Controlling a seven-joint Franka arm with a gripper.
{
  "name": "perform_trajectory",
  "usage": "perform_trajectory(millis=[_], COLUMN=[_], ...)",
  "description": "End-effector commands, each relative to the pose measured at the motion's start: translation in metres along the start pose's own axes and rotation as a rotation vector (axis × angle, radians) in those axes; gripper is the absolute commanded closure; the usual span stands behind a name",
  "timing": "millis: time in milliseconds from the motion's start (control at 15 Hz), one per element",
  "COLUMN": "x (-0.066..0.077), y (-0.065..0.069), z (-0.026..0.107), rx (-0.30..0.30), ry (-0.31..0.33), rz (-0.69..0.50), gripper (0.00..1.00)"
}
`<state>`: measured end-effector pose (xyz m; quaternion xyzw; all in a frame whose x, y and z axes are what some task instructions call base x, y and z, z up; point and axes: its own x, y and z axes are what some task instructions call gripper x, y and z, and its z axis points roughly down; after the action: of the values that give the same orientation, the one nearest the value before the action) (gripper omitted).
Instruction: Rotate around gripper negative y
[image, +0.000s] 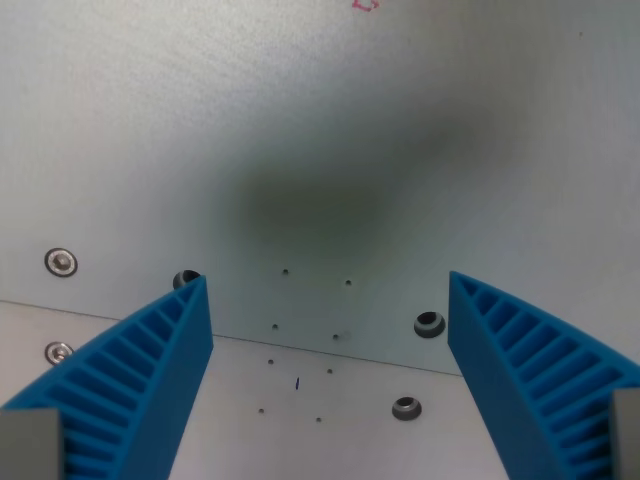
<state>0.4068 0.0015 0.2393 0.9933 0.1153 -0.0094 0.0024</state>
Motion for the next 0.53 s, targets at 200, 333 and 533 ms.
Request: perform_trajectory(millis=[200, 333, 533], x=[0.0004, 0.0004, 0.0004], y=[0.0001, 0.0001, 0.0001], z=[-0.0020, -0.0020, -0.0020], rx=[-0.001, -0.001, -0.001], ry=[-0.030, -0.053, -0.088], rz=[0.000, 0.000, 0.000], gripper=[0.00, 0.00, 0.00])
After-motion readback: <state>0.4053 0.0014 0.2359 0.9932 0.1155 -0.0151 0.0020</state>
